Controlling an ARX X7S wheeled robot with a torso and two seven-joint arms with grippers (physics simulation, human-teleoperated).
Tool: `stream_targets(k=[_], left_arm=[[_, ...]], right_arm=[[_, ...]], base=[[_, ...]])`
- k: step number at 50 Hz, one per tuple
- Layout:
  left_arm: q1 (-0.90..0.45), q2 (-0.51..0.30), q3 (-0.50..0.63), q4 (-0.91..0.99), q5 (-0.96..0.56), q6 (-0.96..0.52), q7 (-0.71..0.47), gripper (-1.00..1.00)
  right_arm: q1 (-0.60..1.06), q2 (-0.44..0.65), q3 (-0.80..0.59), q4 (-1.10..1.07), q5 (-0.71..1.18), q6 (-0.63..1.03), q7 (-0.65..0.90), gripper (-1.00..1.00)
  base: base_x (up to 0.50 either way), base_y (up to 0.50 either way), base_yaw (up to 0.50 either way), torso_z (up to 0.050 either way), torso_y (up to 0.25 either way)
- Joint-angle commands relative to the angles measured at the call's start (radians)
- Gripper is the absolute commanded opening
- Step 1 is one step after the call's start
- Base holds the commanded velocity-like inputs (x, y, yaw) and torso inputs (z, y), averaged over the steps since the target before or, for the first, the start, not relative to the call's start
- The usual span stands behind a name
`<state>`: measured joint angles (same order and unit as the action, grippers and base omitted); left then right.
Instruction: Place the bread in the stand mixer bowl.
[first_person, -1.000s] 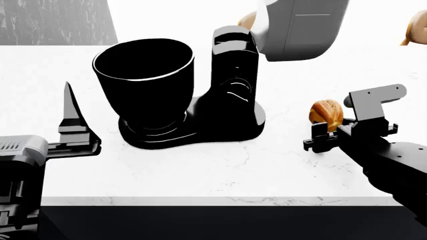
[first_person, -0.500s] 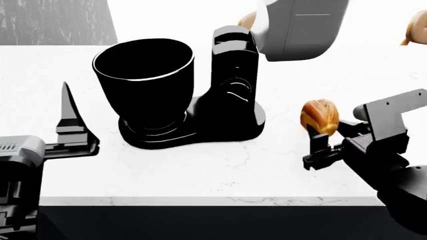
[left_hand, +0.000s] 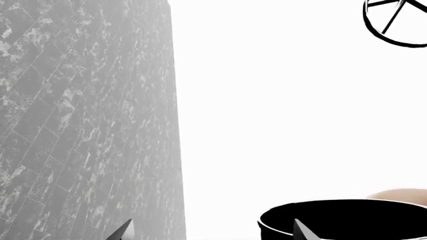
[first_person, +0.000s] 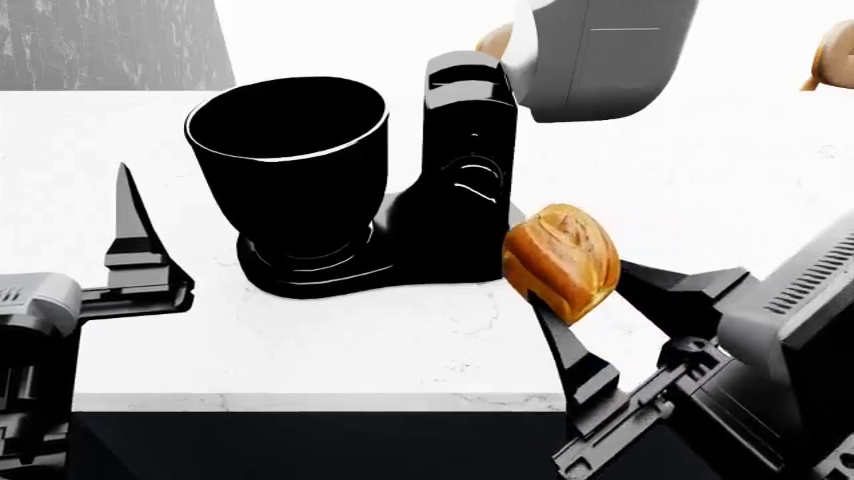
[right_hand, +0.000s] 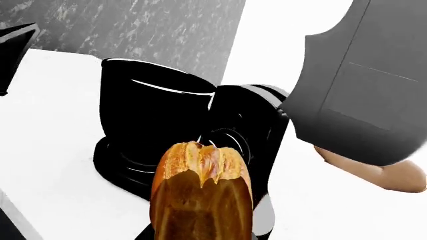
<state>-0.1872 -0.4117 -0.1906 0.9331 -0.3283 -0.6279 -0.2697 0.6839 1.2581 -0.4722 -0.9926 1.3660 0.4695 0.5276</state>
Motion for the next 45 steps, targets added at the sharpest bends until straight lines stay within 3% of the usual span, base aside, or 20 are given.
stream_targets(k=[1, 5, 6, 12, 19, 24, 25, 27, 35, 45], left_arm=[[0.001, 0.015, -0.028, 0.000, 0.019, 0.004, 0.011, 1.00], [0.001, 0.013, -0.027, 0.002, 0.018, 0.004, 0.009, 1.00], [0.000, 0.013, -0.023, -0.001, 0.020, 0.004, 0.008, 1.00], [0.004, 0.011, -0.023, -0.005, 0.019, 0.010, 0.006, 1.00], [0.004, 0.009, -0.019, -0.008, 0.019, 0.015, 0.004, 1.00], [0.007, 0.007, -0.018, -0.010, 0.018, 0.019, 0.002, 1.00], [0.008, 0.007, -0.023, -0.009, 0.016, 0.019, 0.002, 1.00], [0.012, 0.007, -0.023, -0.013, 0.017, 0.024, 0.002, 1.00], [0.016, 0.005, -0.024, -0.017, 0.015, 0.030, 0.000, 1.00], [0.018, 0.001, -0.031, -0.015, 0.006, 0.029, -0.005, 1.00]], right_arm=[[0.541, -0.057, -0.435, -0.053, 0.094, -0.085, 0.144, -1.00], [0.568, -0.089, -0.438, -0.039, 0.111, -0.063, 0.151, -1.00], [0.655, -0.199, -0.453, 0.051, 0.133, 0.009, 0.135, -1.00], [0.783, -0.382, -0.491, 0.264, 0.094, 0.113, 0.073, -1.00], [0.831, -0.530, -0.525, 0.464, 0.005, 0.130, -0.028, -1.00], [0.834, -0.560, -0.532, 0.499, -0.012, 0.128, -0.047, -1.00], [0.841, -0.629, -0.551, 0.588, -0.069, 0.110, -0.095, -1.00], [0.841, -0.662, -0.553, 0.638, -0.083, 0.095, -0.117, -1.00], [0.834, -0.693, -0.546, 0.679, -0.079, 0.079, -0.124, -1.00], [0.823, -0.658, -0.532, 0.608, -0.048, 0.079, -0.100, -1.00]], base=[[0.00, 0.00, 0.00, 0.000, 0.000], [0.00, 0.00, 0.00, 0.000, 0.000], [0.00, 0.00, 0.00, 0.000, 0.000], [0.00, 0.00, 0.00, 0.000, 0.002], [0.00, 0.00, 0.00, 0.000, 0.000], [0.00, 0.00, 0.00, 0.000, 0.000], [0.00, 0.00, 0.00, 0.000, 0.000], [0.00, 0.00, 0.00, 0.000, 0.005], [0.00, 0.00, 0.00, 0.000, 0.000], [0.00, 0.00, 0.00, 0.000, 0.001]])
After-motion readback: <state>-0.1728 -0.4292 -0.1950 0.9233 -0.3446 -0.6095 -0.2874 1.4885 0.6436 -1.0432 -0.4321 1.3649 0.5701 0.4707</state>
